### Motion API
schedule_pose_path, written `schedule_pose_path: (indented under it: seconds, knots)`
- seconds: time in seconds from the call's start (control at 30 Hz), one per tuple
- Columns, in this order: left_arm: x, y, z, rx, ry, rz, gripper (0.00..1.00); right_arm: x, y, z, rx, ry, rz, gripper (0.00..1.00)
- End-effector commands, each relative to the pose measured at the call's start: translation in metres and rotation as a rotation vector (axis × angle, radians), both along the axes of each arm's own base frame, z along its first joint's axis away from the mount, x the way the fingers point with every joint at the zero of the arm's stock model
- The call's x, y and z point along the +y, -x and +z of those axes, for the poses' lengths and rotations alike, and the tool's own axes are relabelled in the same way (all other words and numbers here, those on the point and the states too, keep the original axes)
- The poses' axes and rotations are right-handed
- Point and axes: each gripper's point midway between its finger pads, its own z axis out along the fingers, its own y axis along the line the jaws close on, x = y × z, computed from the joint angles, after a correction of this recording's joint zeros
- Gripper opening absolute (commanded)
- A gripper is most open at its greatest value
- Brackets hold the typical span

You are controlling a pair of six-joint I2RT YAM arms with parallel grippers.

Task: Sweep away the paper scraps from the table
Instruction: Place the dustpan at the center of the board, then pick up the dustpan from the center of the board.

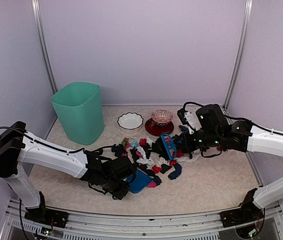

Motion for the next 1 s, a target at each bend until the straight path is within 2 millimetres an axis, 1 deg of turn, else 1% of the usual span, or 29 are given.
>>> schedule_pose_path:
  seconds: [0.0,0.03,0.13,0.2,0.23,0.3,0.43,0.47,0.53,0.57,0.6,0.77,0.97]
  knots:
    - [-0.012,-0.015,0.004,-0.037,0.017,-0.013,0.24,-0.006,-0.005,0.009,-0.028,-0.020,-0.030,0.00]
    - [-0.012,-0.016,0.004,-0.043,0.016,-0.012,0.32,-0.007,-0.005,0.009,-0.028,-0.020,-0.032,0.00]
    - [-0.012,-0.017,0.007,-0.062,0.032,-0.015,0.50,-0.008,-0.005,0.011,-0.030,-0.020,-0.035,0.00]
    - [-0.011,-0.018,0.017,-0.082,0.065,-0.008,0.61,-0.008,-0.006,0.012,-0.033,-0.020,-0.037,0.00]
    - [-0.008,-0.016,0.018,-0.085,0.077,-0.006,0.64,-0.008,-0.006,0.013,-0.035,-0.021,-0.037,0.00]
    - [-0.006,-0.015,0.029,-0.103,0.122,0.005,0.73,-0.008,-0.006,0.013,-0.032,-0.020,-0.037,0.00]
    - [-0.004,-0.008,0.047,-0.144,0.211,0.019,0.84,-0.010,-0.006,0.011,-0.030,-0.022,-0.043,0.00]
    - [-0.003,-0.005,0.054,-0.163,0.239,0.022,0.88,-0.010,-0.006,0.012,-0.031,-0.026,-0.045,0.00]
    - [-0.003,-0.003,0.066,-0.225,0.290,0.034,0.91,-0.011,-0.005,0.011,-0.030,-0.032,-0.048,0.00]
    - [-0.004,-0.001,0.071,-0.257,0.319,0.028,0.96,-0.011,-0.005,0.011,-0.030,-0.033,-0.049,0.00]
    - [-0.002,0.002,0.074,-0.292,0.338,0.026,0.98,-0.011,-0.005,0.011,-0.030,-0.036,-0.050,0.00]
    - [0.010,0.004,0.091,-0.458,0.470,0.050,0.99,-0.013,-0.003,0.013,-0.025,-0.045,-0.055,0.00]
    - [0.030,0.011,0.093,-0.580,0.604,0.031,0.99,-0.016,0.000,0.014,-0.023,-0.059,-0.064,0.00]
